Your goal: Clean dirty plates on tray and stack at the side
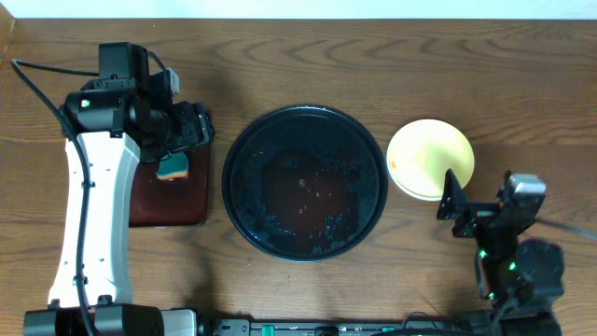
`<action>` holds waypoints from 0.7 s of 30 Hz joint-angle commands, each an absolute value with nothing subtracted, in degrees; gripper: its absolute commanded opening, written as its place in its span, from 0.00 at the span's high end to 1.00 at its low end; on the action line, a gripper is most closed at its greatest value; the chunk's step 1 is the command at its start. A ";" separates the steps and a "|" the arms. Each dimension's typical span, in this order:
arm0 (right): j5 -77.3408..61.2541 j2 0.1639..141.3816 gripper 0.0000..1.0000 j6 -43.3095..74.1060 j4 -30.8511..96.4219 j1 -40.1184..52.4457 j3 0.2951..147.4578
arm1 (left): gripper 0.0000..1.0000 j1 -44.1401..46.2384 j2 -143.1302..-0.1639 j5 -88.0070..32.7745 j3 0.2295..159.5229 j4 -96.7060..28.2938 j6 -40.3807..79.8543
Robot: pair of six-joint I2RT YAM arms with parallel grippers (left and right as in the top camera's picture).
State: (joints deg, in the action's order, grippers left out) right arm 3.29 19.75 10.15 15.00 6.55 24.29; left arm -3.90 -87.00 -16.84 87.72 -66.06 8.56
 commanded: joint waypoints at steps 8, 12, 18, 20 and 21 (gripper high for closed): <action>3.62 2.79 0.01 9.34 8.78 5.93 4.03 | 0.23 -3.88 -87.24 -17.34 88.25 -66.19 8.16; 3.40 0.27 0.01 9.32 6.83 5.41 1.80 | 0.23 -3.88 -87.24 -17.34 88.25 -66.19 8.16; 3.38 0.27 0.01 9.32 5.32 4.80 0.97 | 0.23 -3.88 -87.24 -17.34 88.25 -66.19 8.16; 3.38 0.27 0.01 9.32 5.32 4.82 0.97 | 0.23 -3.88 -87.24 -17.34 88.25 -66.19 8.16; 3.38 0.30 0.01 9.32 5.32 4.82 0.97 | 0.23 -3.88 -87.24 -17.34 88.25 -66.19 8.16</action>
State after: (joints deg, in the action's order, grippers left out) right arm 3.27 0.71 9.98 5.58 5.15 1.61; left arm -3.90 -87.00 -16.84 87.74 -66.02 8.56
